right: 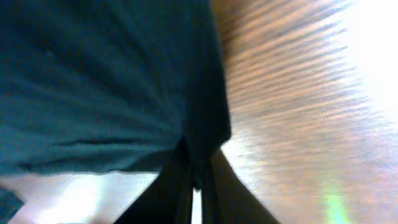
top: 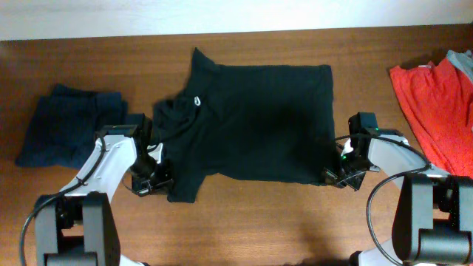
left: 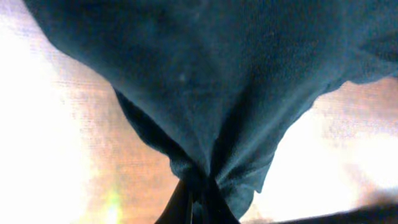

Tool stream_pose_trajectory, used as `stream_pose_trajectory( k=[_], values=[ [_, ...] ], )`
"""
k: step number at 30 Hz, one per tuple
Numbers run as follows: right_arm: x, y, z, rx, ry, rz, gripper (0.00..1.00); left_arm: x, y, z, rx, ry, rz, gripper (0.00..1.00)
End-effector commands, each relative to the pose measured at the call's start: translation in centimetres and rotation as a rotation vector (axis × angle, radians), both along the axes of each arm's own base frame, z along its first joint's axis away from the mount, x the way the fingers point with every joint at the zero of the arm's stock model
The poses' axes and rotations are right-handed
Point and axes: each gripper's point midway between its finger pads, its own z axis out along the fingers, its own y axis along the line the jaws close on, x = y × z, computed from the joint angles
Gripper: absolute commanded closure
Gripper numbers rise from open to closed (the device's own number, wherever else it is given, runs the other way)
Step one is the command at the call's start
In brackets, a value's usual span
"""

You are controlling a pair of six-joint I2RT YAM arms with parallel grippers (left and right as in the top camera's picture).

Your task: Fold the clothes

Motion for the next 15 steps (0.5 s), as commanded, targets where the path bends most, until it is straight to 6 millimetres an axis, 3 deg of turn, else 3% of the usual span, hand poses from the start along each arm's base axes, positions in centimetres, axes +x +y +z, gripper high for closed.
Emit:
stream_pose_trajectory(
  k=[1, 6, 13, 15],
  values=[
    [-1.1, -4.9, 0.2, -0.220, 0.068, -0.034, 0.96, -1.0, -0.2, 0.7, -0.011, 0.024, 0.014, 0.99],
    [-1.9, -8.2, 2.4, -0.329, 0.134, -0.069, 0.96, -2.2, -0.2, 1.0, -0.010, 0.075, 0.015, 0.99],
    [-2.0, -8.8, 3.3, -0.364, 0.148, -0.061, 0.96, -3.5, -0.2, 1.4, -0.009, 0.135, 0.016, 0.99],
    [-1.9, -8.8, 3.3, -0.365, 0.145, -0.061, 0.96, -3.5, -0.2, 1.4, -0.009, 0.136, 0.017, 0.83]
  ],
)
